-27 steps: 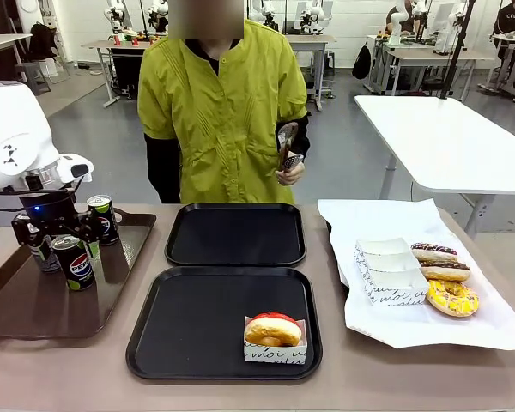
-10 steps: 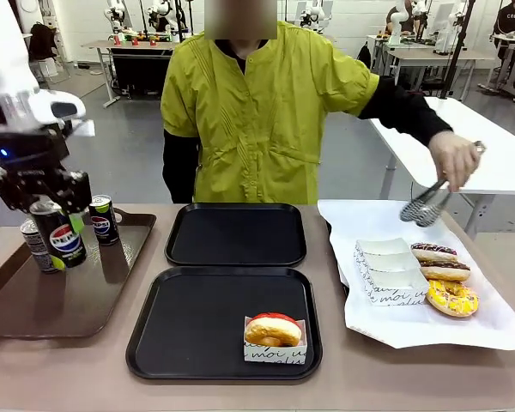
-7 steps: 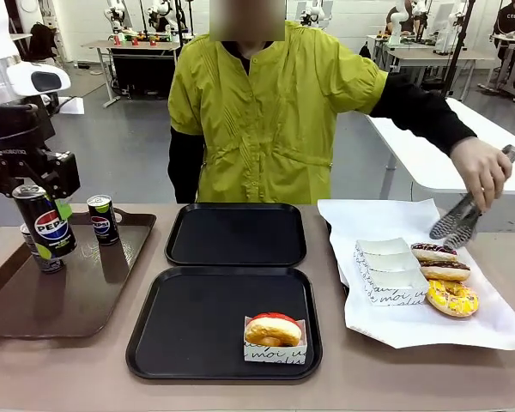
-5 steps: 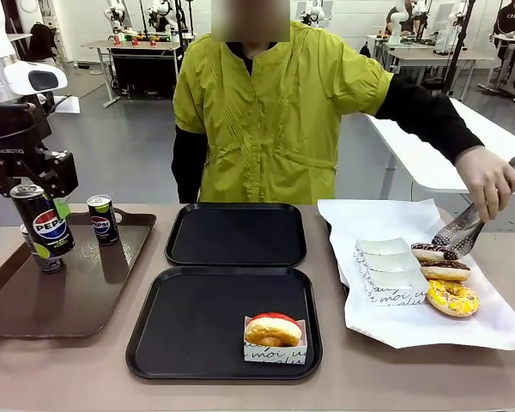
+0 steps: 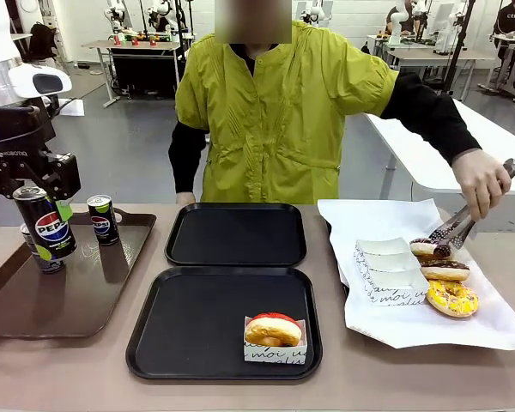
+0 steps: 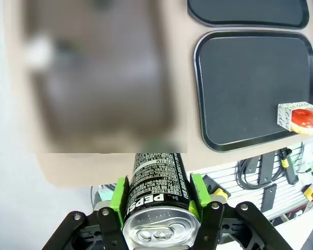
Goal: Set up donuts and drinks on trays.
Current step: Pick up one Pepsi coke and place it on the Flat Tray.
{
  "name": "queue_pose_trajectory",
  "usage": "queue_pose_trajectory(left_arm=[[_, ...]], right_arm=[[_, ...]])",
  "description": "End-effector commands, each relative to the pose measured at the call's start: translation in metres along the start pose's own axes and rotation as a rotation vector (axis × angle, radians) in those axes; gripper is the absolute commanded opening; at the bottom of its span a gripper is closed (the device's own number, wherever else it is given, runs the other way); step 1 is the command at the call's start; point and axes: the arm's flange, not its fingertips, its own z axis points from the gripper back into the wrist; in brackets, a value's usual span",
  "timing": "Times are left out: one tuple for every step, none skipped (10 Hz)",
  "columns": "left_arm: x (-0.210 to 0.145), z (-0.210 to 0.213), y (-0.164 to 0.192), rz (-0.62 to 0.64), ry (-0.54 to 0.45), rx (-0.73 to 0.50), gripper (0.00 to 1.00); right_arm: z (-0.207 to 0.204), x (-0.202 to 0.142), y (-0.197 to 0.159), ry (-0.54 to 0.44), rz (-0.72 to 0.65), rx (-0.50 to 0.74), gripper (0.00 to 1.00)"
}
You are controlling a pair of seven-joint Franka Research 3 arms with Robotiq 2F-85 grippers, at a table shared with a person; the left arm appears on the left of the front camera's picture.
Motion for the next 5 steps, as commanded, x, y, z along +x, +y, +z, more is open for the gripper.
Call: queue_pose_trajectory(left_arm=[[0.0,0.002,0.0,-0.014,-0.001,-0.006,0.0],[0.0,0.0,0.0,0.0,0.0,0.0,0.59],[-0.002,-0.003,-0.012,-0.07,0.004,-0.023,0.59],[-0.002,-0.005,-0.028,-0.123,0.007,-0.046,0.59],[-0.001,-0.01,-0.049,-0.169,0.003,-0.051,0.59]], right_arm=[[-0.001,0.003,-0.001,-0.015,0.021,0.023,1.0],[-0.001,0.003,-0.001,-0.015,0.021,0.023,1.0],[-0.001,0.003,-0.001,-0.015,0.021,0.023,1.0],[-0.001,0.003,-0.001,-0.015,0.021,0.023,1.0],[-0.001,0.003,-0.001,-0.015,0.021,0.023,1.0]])
